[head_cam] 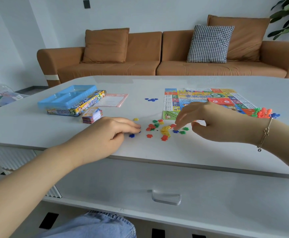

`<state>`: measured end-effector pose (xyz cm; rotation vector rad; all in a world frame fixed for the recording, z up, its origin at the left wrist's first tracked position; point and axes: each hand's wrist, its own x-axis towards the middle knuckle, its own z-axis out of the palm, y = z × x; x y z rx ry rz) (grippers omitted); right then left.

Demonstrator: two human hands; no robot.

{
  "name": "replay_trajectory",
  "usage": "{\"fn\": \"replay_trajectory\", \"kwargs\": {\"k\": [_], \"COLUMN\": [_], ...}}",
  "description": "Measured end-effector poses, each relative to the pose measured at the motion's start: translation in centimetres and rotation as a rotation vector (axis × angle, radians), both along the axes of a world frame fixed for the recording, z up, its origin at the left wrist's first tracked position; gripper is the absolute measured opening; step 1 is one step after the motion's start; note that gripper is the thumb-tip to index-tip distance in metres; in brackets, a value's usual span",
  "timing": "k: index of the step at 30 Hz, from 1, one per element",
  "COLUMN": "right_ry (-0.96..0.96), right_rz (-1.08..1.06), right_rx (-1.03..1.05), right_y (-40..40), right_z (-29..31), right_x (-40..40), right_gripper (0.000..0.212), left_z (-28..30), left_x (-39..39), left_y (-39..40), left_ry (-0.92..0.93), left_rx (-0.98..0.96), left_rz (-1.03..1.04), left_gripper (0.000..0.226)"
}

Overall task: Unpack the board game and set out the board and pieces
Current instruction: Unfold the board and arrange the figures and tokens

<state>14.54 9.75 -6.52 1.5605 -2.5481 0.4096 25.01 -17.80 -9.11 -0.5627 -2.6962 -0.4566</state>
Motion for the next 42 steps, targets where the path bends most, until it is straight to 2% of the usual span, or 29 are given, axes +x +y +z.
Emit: {"fn": "replay_trajectory", "kwargs": {"k": [9, 13, 18, 22, 27, 30, 34, 37, 42], "right_ry": [-0.011, -0.026, -0.023, -0.054, -0.072, -0.094, -0.101, -0.093, -0.064], "right_rz": [0.089, 0.113, 0.102, 0.078, 0.009, -0.015, -0.018, -0.024, -0.025], "right_rx": [0.016, 0.050, 0.083, 0.031, -0.004, -0.009, -0.028, -0.037, -0.069], "right_y": [-0.3, -2.9, -7.0, -8.0, -6.4, -5.7, -5.5, -5.6, -5.4], "right_z": [0.5, 0.5, 0.3, 0.0, 0.3, 0.3, 0.4, 0.5, 0.9], "right_x": [2.1, 3.0, 2.4, 1.3, 0.7, 0.6, 0.5, 0.2, -0.2], "right_gripper": [0.058, 0.063, 0.060, 0.057, 0.057, 0.056, 0.053, 0.052, 0.050], "left_z": [0.5, 0.8, 0.8, 0.8, 0.2, -0.2, -0.5, -0.6, -0.4], "left_x": [0.4, 0.3, 0.7, 1.2, 1.3, 1.0, 0.7, 0.2, -0.4], "left_y": [-0.7, -1.2, -1.3, -1.2, -0.7, -1.4, -2.0, -1.4, -0.3], "left_ry": [0.090, 0.143, 0.144, 0.102, -0.064, -0.159, -0.197, -0.176, -0.130], "left_rx": [0.012, 0.060, 0.079, 0.102, 0.030, -0.042, -0.088, -0.152, -0.200], "left_rz": [0.047, 0.107, 0.125, 0.106, 0.003, 0.013, 0.045, 0.034, -0.004], "left_gripper": [0.049, 0.043, 0.041, 0.038, 0.032, 0.044, 0.055, 0.071, 0.072]}}
